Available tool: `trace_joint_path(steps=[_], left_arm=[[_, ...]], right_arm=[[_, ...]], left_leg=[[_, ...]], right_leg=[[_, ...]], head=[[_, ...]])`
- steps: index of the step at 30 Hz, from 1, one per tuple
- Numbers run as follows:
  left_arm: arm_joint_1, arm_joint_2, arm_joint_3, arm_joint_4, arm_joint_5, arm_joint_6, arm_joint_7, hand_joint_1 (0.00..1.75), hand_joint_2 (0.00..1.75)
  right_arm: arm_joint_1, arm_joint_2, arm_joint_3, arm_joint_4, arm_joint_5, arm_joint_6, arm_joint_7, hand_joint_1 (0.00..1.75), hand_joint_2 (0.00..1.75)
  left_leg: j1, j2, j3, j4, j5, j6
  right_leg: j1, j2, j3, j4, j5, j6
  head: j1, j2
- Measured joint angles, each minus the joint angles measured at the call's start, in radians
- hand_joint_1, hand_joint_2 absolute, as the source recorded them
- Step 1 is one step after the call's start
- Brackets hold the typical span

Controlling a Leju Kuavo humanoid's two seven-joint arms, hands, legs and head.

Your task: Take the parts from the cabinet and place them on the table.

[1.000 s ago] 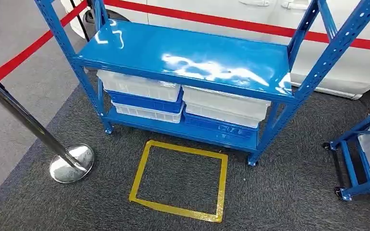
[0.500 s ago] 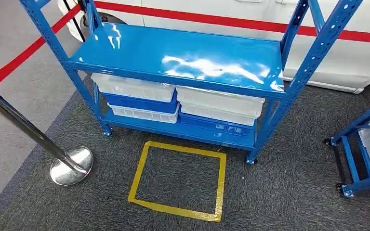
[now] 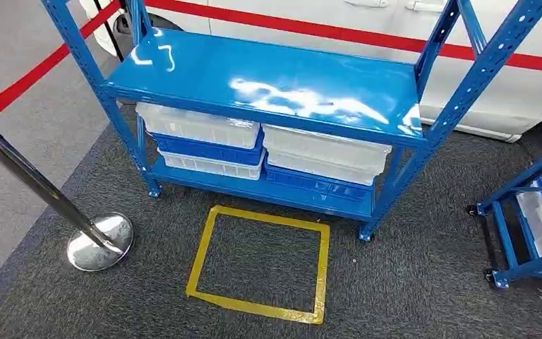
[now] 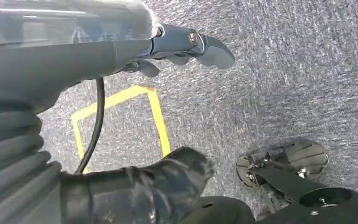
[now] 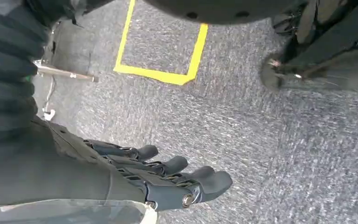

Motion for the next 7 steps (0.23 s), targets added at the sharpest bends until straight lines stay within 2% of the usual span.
trace_joint_path(steps=[1,2,3,5,6,7], left_arm=[[0.0,0.0,0.001,0.0,0.0,0.0,0.0,0.0,1.75],[0.0,0.0,0.001,0.0,0.0,0.0,-0.001,0.0,1.75],[0.0,0.0,0.002,0.0,0.0,0.0,-0.002,0.0,1.75],[0.0,0.0,0.002,0.0,0.0,0.0,-0.003,0.0,1.75],[0.0,-0.002,0.002,0.0,0.0,0.0,-0.003,0.0,1.75],[-0.001,-0.003,0.002,0.0,0.0,-0.001,-0.003,0.0,1.75]], right_arm=[[0.001,0.0,0.0,0.0,0.0,0.0,-0.003,0.0,1.75],[0.002,0.0,0.0,0.0,-0.001,0.0,-0.003,0.0,1.75],[0.002,0.0,-0.001,0.0,-0.003,-0.001,-0.003,0.0,1.75],[0.001,-0.001,-0.006,0.0,-0.006,-0.002,0.0,0.0,1.75],[0.001,-0.002,-0.01,0.0,-0.006,-0.002,0.002,0.0,1.75],[-0.001,-0.002,-0.013,0.0,-0.006,-0.003,0.003,0.0,1.75]], left_leg=[[-0.001,0.0,0.0,0.0,0.0,0.0],[-0.002,0.0,0.0,0.001,0.0,0.0],[-0.003,-0.001,0.001,0.003,-0.001,0.001],[-0.004,-0.002,0.005,0.005,-0.003,-0.002],[-0.007,-0.001,0.003,0.006,-0.004,-0.004],[-0.011,-0.002,-0.001,0.011,-0.008,-0.011]], right_leg=[[0.0,0.0,-0.019,0.039,-0.003,0.001],[0.0,0.0,-0.015,0.03,0.016,-0.001],[0.001,0.0,0.008,-0.02,0.053,-0.004],[0.003,-0.001,0.095,-0.195,0.143,-0.018],[0.009,-0.005,0.117,-0.251,0.143,-0.028],[0.013,-0.008,0.119,-0.262,0.142,-0.029]], head=[[0.0,0.0],[0.0,0.0],[0.0,0.0],[0.0,0.0],[0.0,0.0],[-0.001,0.0]])
